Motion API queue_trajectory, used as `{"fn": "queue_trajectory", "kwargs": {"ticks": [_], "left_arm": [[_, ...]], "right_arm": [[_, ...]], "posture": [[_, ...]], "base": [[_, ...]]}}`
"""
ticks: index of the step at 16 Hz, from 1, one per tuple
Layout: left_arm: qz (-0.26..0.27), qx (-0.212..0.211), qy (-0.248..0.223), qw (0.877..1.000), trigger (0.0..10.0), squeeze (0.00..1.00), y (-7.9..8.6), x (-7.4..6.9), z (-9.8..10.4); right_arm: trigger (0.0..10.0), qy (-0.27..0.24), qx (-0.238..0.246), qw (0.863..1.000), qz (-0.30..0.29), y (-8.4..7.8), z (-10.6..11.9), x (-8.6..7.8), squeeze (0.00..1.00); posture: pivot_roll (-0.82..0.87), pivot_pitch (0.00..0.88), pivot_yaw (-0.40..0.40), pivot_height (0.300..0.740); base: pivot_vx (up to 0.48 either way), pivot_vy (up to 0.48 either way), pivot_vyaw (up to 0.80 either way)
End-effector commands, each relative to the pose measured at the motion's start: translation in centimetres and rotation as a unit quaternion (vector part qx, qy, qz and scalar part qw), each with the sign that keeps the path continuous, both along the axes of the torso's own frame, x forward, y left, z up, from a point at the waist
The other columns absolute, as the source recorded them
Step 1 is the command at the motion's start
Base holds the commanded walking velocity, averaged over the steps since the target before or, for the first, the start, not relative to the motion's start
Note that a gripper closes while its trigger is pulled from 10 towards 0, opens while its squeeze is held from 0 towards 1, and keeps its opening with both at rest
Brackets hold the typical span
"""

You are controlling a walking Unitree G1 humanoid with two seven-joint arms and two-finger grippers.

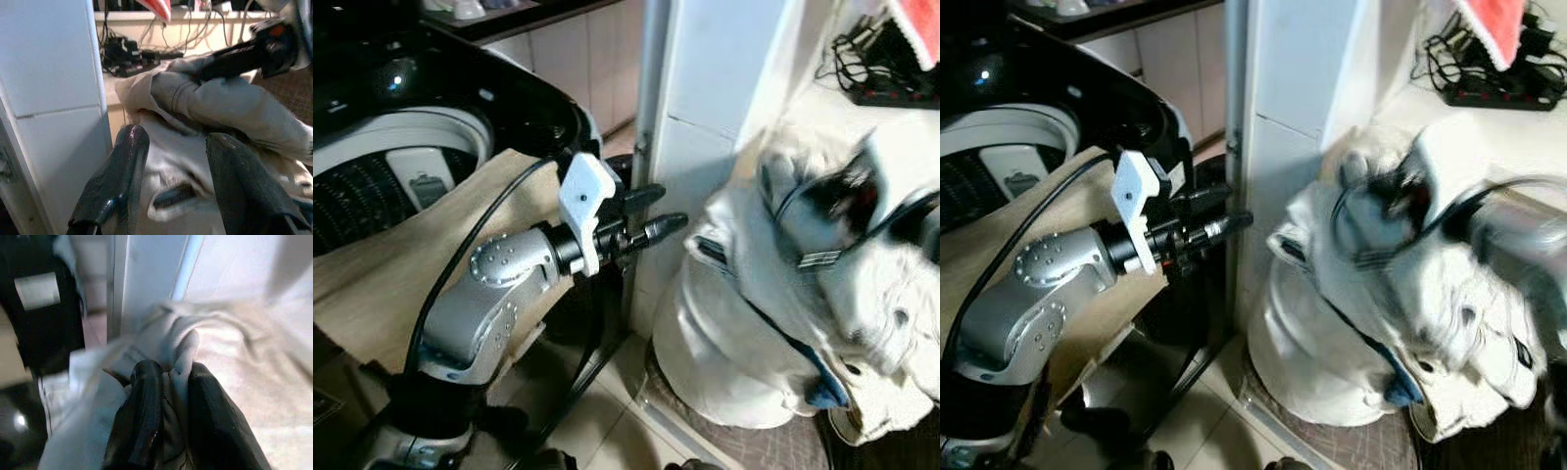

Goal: Clothes washing

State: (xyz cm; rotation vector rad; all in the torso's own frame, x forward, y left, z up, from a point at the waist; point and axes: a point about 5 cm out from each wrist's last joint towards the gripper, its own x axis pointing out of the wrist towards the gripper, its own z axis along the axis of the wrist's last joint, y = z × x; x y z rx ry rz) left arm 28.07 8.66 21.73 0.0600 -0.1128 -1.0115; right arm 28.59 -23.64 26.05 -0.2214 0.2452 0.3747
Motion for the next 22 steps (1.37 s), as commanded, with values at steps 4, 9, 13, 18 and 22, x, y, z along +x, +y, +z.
{"fn": "queue_trajectory", "kwargs": {"ticks": [4, 9, 13, 18, 22], "left_arm": [[0.033, -0.097, -0.061, 0.993, 10.0, 0.00, -0.3, 0.9, 4.1], [-0.004, -0.221, -0.104, 0.970, 10.0, 1.00, -1.9, 0.7, 8.7], [-0.089, -0.186, -0.064, 0.976, 10.0, 1.00, -3.8, -0.7, 7.4], [-0.108, -0.154, -0.004, 0.982, 10.0, 1.00, -6.0, -1.6, 5.6], [-0.084, -0.187, 0.011, 0.979, 10.0, 1.00, -7.3, -1.6, 5.6]], "right_arm": [[0.0, -0.133, 0.195, 0.964, 0.120, 0.6, 7.0, -1.3, 0.00], [0.0, -0.157, 0.360, 0.893, 0.220, 2.0, 7.8, -1.9, 0.00], [0.0, -0.147, 0.441, 0.850, 0.246, 3.9, 7.5, -1.8, 0.00], [0.0, -0.119, 0.431, 0.861, 0.243, 5.6, 6.8, -1.6, 0.00], [0.0, -0.110, 0.425, 0.865, 0.241, 6.5, 6.4, -1.6, 0.00]], "posture": [[-0.12, 0.046, -0.017, 0.740], [-0.12, 0.040, -0.021, 0.740], [-0.12, 0.032, -0.025, 0.740], [-0.12, 0.028, -0.026, 0.740], [-0.12, 0.028, -0.024, 0.740]], "base": [[0.000, 0.000, 0.00], [0.000, 0.000, 0.00], [0.000, 0.000, 0.00], [0.000, 0.000, 0.00], [0.000, 0.000, 0.00]]}}
